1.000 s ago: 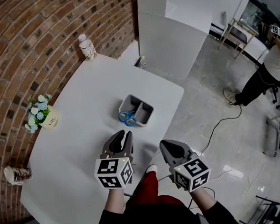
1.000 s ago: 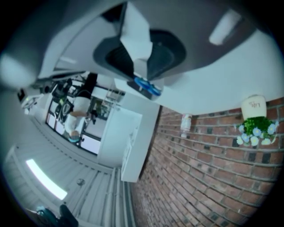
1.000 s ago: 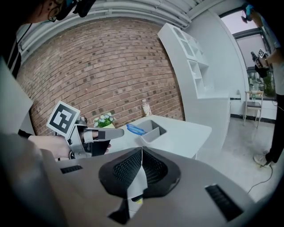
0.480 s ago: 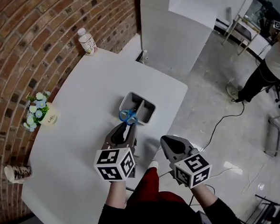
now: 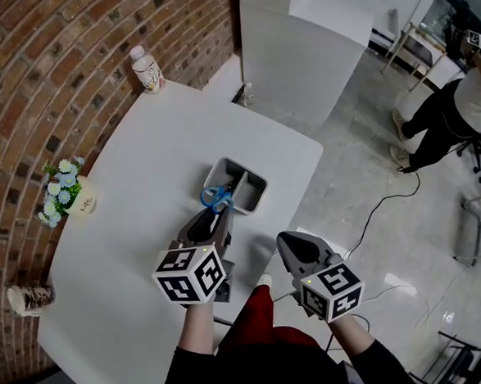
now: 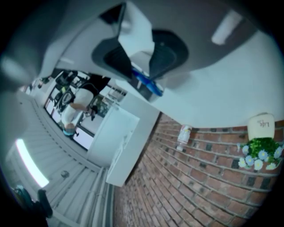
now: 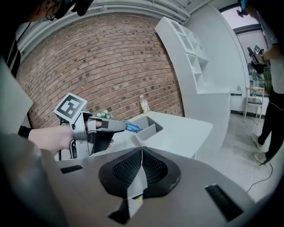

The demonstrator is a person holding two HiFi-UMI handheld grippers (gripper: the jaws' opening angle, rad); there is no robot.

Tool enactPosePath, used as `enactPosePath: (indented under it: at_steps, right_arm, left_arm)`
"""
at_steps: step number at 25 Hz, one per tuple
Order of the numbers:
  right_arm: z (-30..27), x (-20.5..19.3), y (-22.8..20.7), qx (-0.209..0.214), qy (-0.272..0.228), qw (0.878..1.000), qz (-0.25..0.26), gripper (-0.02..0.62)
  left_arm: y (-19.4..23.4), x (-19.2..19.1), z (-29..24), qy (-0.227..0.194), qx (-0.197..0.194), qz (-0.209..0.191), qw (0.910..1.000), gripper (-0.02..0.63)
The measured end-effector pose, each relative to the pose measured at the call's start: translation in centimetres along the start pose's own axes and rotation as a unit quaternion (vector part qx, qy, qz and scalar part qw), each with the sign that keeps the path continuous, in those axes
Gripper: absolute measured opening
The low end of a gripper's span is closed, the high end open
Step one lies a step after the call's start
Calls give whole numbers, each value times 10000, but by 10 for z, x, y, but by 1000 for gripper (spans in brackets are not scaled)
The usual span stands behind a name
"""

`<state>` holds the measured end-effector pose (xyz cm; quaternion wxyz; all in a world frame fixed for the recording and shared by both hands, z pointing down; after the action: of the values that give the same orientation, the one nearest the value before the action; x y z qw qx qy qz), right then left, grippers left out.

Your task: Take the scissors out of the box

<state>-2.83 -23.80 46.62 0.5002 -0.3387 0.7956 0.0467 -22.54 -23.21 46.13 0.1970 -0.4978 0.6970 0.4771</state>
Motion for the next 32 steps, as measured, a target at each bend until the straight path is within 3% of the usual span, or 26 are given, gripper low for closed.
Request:
enactPosePath:
  at_steps: [10,11,12,32]
  right_arm:
    - [4,-4,1,-63,53,10000,-47,9]
    - [5,-4,1,-71,56,9999,-52,9]
    - [5,-5,2,-81,58,9999,-57,8]
    - [20,-9,5,-336,24,9994,-95,9]
  left_arm:
    - [-3,1,1,43,-47,-20,10000,107]
    - [-4,0,2,30,-19,-52,10000,100]
    - [-4,0,3,6,20,-95,10000,33]
    - [-14,2,9,-228,86,-753,9969,26]
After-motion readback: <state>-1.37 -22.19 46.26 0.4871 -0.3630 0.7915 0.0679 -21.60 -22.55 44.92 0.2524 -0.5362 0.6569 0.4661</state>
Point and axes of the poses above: the fingertips, and each gripper's own axes: z backward along the fingers, y to its left, x out of its top, the point moved 7 cm from there along z, backward along the fingers, and after that the axes turned 3 degrees about z, right-handed, at the moved point
